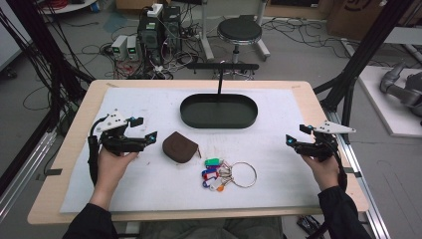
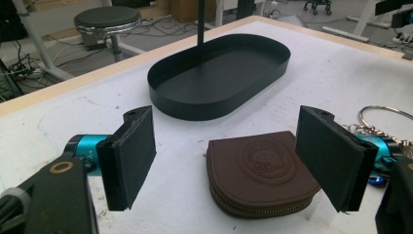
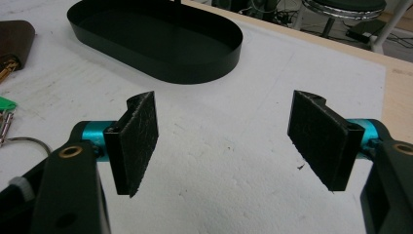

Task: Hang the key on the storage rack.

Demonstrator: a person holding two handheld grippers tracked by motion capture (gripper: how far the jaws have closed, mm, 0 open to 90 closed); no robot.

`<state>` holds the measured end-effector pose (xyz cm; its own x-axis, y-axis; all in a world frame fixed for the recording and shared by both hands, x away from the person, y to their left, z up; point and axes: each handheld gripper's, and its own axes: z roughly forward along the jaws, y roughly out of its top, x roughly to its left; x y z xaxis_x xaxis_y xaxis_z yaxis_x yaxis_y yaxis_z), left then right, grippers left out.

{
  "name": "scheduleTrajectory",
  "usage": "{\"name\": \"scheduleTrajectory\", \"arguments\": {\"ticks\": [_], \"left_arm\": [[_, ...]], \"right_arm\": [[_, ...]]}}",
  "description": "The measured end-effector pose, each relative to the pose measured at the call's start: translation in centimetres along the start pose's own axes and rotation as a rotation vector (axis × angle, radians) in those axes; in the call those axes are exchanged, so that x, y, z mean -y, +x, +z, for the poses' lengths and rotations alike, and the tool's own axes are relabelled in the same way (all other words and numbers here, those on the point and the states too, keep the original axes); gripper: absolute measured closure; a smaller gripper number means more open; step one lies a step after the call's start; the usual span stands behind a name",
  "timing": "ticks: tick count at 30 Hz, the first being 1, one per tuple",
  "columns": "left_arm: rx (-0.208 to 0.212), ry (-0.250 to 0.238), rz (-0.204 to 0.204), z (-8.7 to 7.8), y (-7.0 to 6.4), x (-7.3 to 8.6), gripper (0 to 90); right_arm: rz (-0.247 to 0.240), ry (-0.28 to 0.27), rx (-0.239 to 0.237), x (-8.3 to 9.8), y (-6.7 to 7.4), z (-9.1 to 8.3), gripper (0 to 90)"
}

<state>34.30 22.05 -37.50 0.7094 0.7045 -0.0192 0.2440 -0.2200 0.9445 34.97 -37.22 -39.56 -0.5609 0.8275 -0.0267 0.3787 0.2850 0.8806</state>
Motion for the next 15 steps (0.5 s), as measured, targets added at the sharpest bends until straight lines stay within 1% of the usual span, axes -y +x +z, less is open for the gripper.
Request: {"name": "scheduleTrajectory", "arguments": {"ticks": [4,7,10,15], "left_arm": [[0.009,0.014,0.018,0.3,-0.4,-0.3,23.0],[0.022,0.016,0.029,0.7,-0.9,-0.7,23.0],[0.042,0.012,0.037,1.1,-1.5,-1.0,23.0],[0.082,0.030,0.057,2.2,-2.5,-1.8,23.0]], "right_arm": [[-0.005,-0.002,0.005,0.0,-0.1,0.2,27.2],[-0.006,-0.002,0.001,0.0,-0.3,0.3,27.1],[-0.006,-0.005,-0.001,0.0,-0.4,0.3,27.2],[-0.009,-0.004,0.001,0.0,-0.3,0.2,27.1]]}}
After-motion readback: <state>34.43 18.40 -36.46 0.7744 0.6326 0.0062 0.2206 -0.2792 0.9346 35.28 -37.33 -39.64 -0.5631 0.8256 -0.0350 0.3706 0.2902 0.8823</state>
